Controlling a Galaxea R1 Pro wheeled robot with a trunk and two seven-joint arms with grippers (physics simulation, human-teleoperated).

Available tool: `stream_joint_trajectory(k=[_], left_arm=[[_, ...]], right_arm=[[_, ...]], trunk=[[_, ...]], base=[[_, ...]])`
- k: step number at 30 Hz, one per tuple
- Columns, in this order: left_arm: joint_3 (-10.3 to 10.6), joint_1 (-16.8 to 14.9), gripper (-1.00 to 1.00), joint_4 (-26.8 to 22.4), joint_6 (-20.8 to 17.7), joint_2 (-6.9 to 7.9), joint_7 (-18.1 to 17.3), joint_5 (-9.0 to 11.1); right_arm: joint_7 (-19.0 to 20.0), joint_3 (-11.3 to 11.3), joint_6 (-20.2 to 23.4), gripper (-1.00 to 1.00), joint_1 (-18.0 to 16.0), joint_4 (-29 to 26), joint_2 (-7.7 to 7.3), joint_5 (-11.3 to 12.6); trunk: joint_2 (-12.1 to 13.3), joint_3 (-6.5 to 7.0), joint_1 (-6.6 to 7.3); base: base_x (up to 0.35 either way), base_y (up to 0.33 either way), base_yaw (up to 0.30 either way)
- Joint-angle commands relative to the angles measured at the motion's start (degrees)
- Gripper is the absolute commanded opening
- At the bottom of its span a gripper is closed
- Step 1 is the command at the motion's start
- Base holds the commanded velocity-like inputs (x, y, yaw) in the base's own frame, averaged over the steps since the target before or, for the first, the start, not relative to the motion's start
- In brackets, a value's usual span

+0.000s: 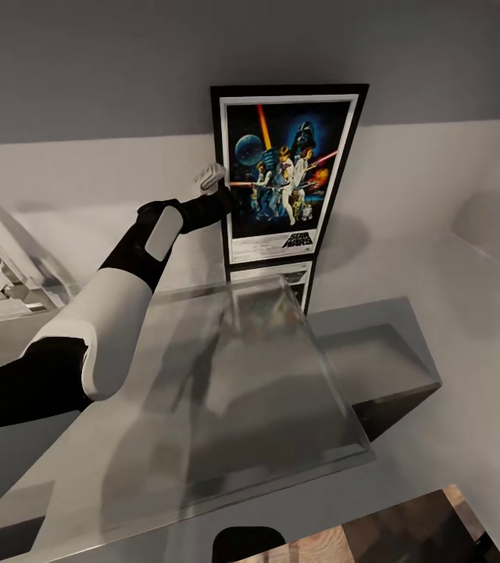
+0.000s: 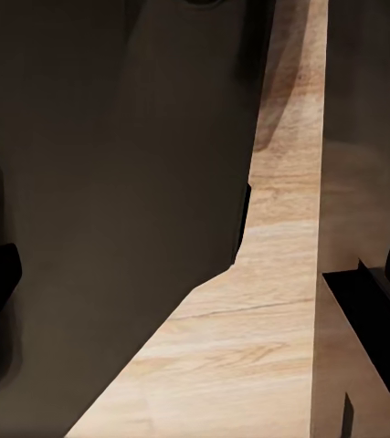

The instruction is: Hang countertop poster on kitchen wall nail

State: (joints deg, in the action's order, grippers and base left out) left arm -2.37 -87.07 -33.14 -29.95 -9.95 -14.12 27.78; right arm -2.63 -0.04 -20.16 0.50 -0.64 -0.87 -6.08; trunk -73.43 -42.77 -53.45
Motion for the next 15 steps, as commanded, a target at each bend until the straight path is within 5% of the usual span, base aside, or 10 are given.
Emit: stream_joint_trajectory(k=[1,3,4,15], left_arm=[[-0.24,-0.03,1.0,0.0,-0.44,-0.04,-0.03,0.26],[-0.23,-0.03,1.0,0.0,-0.45,-0.04,0.0,0.24],[-0.21,-0.03,-1.0,0.0,-0.45,-0.04,0.02,0.22],[-0.34,-0.03,-1.0,-0.31,-0.28,-0.04,-0.14,0.17]], right_arm=[[-0.27,-0.05,-0.06,1.0,0.03,-0.06,0.0,-0.6],[-0.27,-0.05,-0.06,1.0,0.03,-0.06,0.0,-0.6],[-0.27,-0.05,-0.06,1.0,0.03,-0.06,0.0,-0.6],[-0.27,-0.05,-0.06,1.0,0.03,-0.06,0.0,-0.6]], trunk=[[-0.02,-0.03,0.0],[-0.02,-0.03,0.0],[-0.02,-0.03,0.0],[-0.02,-0.03,0.0]], base=[[0.0,0.0,0.0],[0.0,0.0,0.0],[0.0,0.0,0.0],[0.0,0.0,0.0]])
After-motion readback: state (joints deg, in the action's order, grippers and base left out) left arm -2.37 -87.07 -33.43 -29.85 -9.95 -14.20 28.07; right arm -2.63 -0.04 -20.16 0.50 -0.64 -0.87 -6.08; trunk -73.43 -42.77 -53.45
